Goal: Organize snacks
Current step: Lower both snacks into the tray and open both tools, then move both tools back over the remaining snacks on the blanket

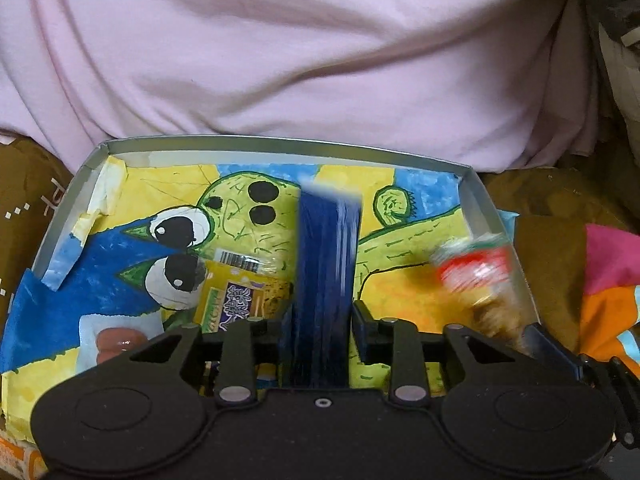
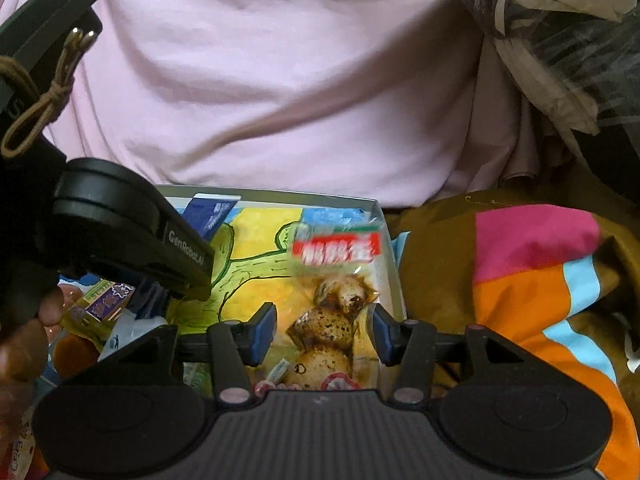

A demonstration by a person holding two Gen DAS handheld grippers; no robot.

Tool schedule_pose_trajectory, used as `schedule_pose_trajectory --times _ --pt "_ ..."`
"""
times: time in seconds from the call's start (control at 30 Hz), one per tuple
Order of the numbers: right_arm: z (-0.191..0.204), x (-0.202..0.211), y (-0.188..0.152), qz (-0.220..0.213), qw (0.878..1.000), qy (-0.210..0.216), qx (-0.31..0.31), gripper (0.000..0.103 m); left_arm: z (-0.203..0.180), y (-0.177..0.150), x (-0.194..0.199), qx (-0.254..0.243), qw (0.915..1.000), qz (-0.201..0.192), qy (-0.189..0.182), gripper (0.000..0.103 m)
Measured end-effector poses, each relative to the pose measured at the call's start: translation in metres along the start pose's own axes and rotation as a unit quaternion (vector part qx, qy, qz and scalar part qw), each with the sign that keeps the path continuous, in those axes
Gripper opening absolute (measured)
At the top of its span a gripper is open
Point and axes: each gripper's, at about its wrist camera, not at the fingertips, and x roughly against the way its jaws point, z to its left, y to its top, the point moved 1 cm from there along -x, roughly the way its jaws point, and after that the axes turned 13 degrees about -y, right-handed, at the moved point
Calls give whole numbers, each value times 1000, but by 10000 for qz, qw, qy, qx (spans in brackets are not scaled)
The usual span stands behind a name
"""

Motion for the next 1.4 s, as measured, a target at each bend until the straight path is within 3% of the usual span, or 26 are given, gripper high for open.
schedule_pose_trajectory --times 0.07,0.27,0.5,0.67,0.83,1.17,1.4 --pt "0 2 1 -55 10000 -3 16 63 -1 0 2 -1 10000 -21 11 48" --pt "-1 5 5 -219 9996 134 111 79 -2 2 16 -57 9997 -178 133 61" --pt "-11 24 15 -532 9984 128 -104 95 -5 9 49 -157 9981 -549 252 80" --pt "-21 45 24 -790 9963 57 -330 103 -14 9 82 -331 9942 -960 366 100" --pt "-28 70 29 -1031 9931 31 -565 103 -23 5 119 -556 9876 -1365 542 102" --pt "-31 136 27 -1695 9837 -8 -599 103 -21 -29 195 -514 9734 -2063 856 102" --pt "-30 176 16 -1778 9810 70 -767 103 -2 -63 241 -370 9688 -2243 987 102"
